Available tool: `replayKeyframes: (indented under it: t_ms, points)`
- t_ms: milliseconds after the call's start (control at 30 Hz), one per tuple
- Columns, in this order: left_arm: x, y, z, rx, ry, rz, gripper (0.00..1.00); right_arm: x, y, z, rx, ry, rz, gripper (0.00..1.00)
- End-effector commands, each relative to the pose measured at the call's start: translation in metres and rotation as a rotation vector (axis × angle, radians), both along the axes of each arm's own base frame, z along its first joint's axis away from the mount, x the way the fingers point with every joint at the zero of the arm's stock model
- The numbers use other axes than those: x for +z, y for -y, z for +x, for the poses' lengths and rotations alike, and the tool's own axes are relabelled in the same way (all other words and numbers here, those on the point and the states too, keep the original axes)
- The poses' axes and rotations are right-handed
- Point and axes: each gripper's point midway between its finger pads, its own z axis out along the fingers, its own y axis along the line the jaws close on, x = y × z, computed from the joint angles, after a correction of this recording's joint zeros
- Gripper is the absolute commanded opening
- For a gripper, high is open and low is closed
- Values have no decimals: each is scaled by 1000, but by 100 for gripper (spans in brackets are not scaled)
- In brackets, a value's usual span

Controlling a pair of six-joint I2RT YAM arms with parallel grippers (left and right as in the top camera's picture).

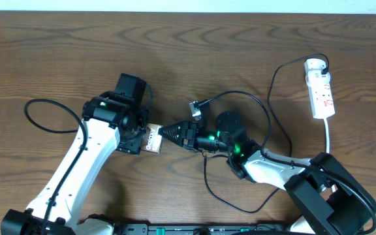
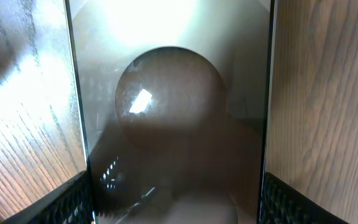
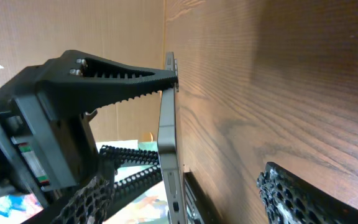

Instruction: Plug charger to phone and switch on socket

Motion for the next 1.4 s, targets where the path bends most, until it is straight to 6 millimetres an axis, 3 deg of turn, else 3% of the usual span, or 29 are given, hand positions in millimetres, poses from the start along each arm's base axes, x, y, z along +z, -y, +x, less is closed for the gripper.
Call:
replayKeyframes:
  t_ms: [0, 267, 633, 900, 1367]
  points:
    - [14, 6, 8, 3, 60, 0, 7, 3, -5, 3, -25, 16, -2, 76]
    - [16, 21, 8, -5, 77, -18, 7, 2, -9, 3, -46, 8, -7, 68]
    - [17, 41, 6, -27, 97, -41, 7, 0, -16, -1, -69, 20, -19, 65]
    - [18, 45, 5, -40, 98, -46, 7, 0, -15, 1, -83, 23, -21, 54]
    - [19, 48, 8, -40, 108, -60, 7, -5, -14, 1, -89, 8, -40, 48]
